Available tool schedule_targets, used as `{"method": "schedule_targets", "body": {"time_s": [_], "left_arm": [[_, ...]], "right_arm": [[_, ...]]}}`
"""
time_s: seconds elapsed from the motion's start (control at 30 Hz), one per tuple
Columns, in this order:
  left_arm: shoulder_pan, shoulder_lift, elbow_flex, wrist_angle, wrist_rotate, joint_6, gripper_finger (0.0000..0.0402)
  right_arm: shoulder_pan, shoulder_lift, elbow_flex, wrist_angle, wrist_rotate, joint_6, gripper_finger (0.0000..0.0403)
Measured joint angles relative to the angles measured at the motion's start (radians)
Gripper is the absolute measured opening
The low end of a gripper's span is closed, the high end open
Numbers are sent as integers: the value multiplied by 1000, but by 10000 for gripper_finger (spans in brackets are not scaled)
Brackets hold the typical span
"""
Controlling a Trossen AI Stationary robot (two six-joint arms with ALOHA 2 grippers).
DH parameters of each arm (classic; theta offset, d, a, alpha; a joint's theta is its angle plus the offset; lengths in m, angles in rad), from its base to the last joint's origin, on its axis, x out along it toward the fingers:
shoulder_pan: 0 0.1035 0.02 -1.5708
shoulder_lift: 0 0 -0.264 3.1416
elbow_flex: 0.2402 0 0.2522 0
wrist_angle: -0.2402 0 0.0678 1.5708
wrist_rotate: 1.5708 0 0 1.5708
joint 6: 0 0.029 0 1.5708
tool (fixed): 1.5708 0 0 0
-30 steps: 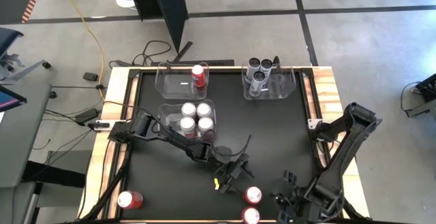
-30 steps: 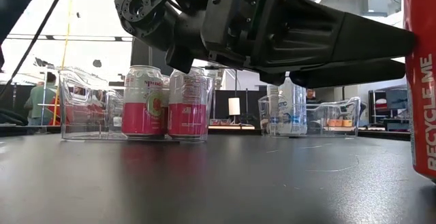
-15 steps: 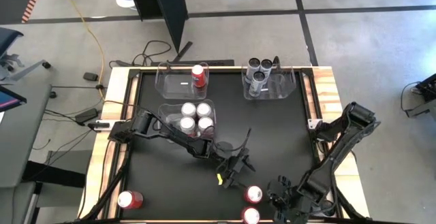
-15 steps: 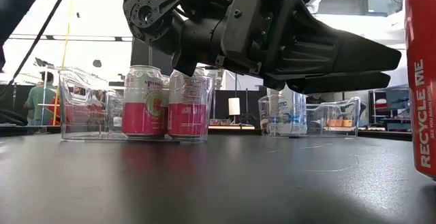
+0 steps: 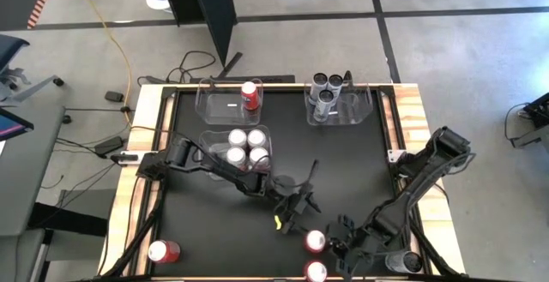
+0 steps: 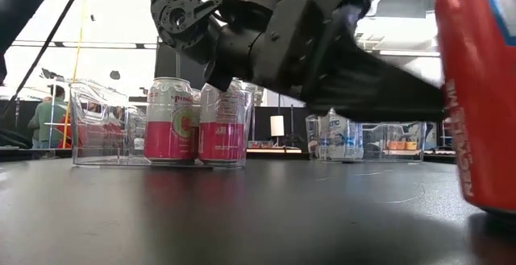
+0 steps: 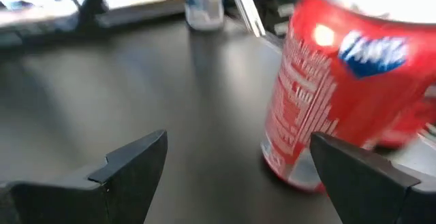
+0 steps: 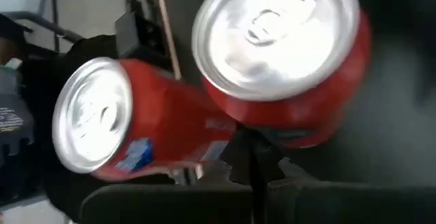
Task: Sort soda cans
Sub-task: Put the top orange soda can into the top left transparent bin
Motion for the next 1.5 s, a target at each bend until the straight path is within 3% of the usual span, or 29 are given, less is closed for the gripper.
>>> {"method": "schedule_targets", "body": {"time_s": [0.13, 0.67, 0.93, 1.17, 1.5], "left_arm": [[19, -8, 0, -92, 69, 4, 357], [27, -20, -1, -241, 127, 61, 357], [19, -24, -1, -267, 277, 53, 357], [-17, -24, -1, -196, 272, 55, 357], [-60, -24, -1, -99, 113, 42, 357]], "right_arm": [[-16, 0, 0, -26, 10, -6, 2], [-29, 2, -1, -98, -9, 24, 2], [-10, 2, -1, -121, -16, 41, 2], [-12, 2, -1, -121, -19, 41, 2], [-12, 2, -1, -113, -17, 42, 2]]}}
